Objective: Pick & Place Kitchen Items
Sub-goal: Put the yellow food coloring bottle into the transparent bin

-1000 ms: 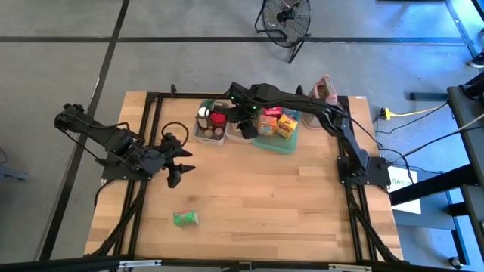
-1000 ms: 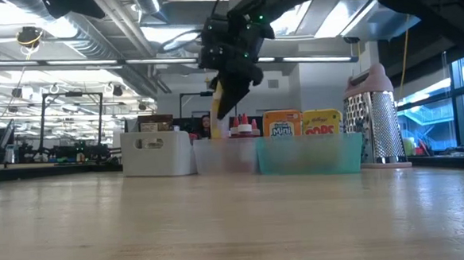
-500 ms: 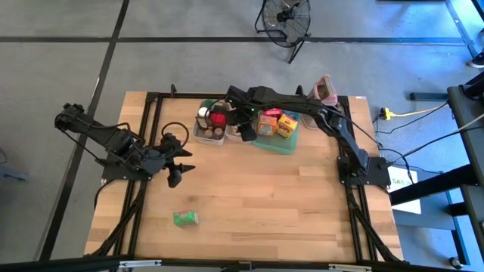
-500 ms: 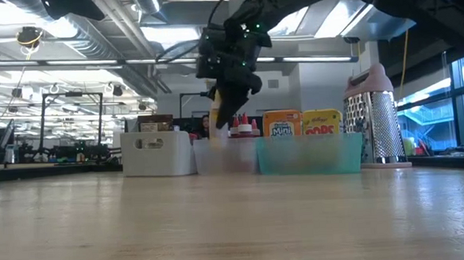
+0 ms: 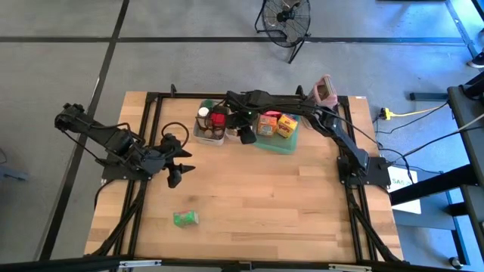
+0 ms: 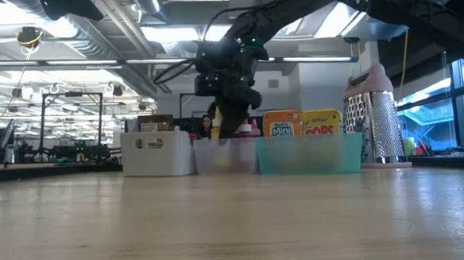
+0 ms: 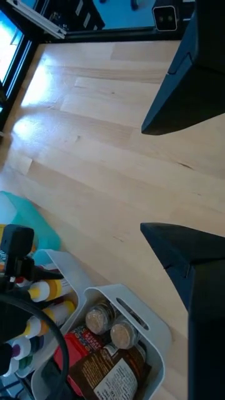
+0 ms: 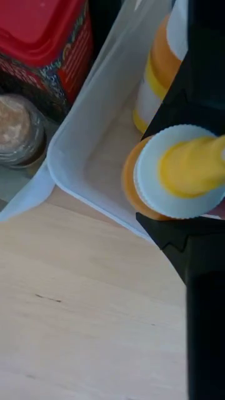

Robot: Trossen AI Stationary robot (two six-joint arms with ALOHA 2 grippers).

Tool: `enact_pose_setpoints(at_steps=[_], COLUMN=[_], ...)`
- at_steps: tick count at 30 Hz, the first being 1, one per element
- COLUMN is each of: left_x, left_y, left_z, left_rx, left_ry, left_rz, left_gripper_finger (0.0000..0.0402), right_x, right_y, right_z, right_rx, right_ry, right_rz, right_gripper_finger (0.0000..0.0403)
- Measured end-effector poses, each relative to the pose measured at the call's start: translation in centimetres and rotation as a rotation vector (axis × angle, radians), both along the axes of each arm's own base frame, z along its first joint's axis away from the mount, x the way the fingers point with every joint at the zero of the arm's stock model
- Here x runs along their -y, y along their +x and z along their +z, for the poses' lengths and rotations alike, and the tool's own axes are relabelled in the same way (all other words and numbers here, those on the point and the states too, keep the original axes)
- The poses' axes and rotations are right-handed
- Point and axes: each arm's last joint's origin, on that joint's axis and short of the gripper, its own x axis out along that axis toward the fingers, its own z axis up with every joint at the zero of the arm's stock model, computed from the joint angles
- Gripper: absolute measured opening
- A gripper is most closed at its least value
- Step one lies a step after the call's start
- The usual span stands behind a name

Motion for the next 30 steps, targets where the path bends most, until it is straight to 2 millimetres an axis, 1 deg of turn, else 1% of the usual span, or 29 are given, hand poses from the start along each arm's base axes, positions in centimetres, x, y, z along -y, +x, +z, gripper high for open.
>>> enact_pose_setpoints(at_steps=[11,16,19,27,30], left_x=[0.01,0.01,0.07,0.18,0.18], left_y=[0.00,0.00,-0.02,-0.07,-0.07], left_z=[-0.01,-0.01,-0.01,-0.03,-0.03], left_rx=[-0.001,-0.001,-0.001,-0.002,-0.002], left_ry=[-0.003,-0.004,-0.004,-0.004,-0.004], left_rz=[-0.002,-0.002,-0.005,-0.013,-0.013], left_gripper_finger=[0.0237,0.0237,0.0237,0.0237,0.0237], right_x=[0.17,0.17,0.16,0.17,0.28], right_y=[0.00,-0.01,-0.04,-0.04,0.21], right_z=[0.00,0.00,-0.02,-0.03,0.04], right_rx=[0.000,0.000,-0.004,-0.003,0.019], right_ry=[0.015,0.014,0.015,0.017,0.023], right_rz=[-0.051,-0.045,-0.044,-0.046,-0.092], right_gripper_finger=[0.0147,0.0149,0.0163,0.0225,0.0240])
